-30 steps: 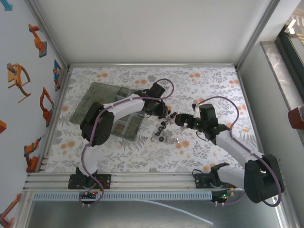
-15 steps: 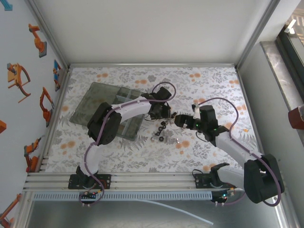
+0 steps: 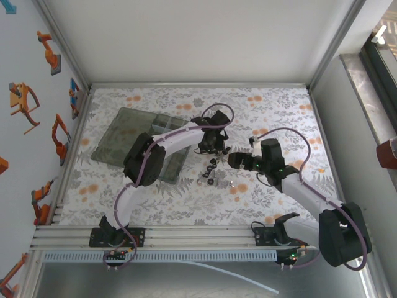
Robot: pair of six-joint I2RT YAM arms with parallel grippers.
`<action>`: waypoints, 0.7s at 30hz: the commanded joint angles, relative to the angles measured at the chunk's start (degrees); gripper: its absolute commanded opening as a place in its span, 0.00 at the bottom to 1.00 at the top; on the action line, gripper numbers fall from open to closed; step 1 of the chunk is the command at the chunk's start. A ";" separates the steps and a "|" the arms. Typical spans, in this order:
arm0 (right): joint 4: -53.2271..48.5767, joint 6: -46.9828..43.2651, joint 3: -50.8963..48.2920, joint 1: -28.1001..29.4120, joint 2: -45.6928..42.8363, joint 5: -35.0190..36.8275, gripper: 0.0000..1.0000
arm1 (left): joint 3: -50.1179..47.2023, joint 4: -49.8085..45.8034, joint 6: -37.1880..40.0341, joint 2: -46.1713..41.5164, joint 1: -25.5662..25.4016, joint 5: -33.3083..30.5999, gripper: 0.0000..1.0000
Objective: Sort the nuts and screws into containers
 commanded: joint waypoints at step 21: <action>3.21 -7.49 4.60 0.32 6.31 -4.86 0.99 | 6.30 -8.91 -0.03 5.28 -1.20 -3.64 0.47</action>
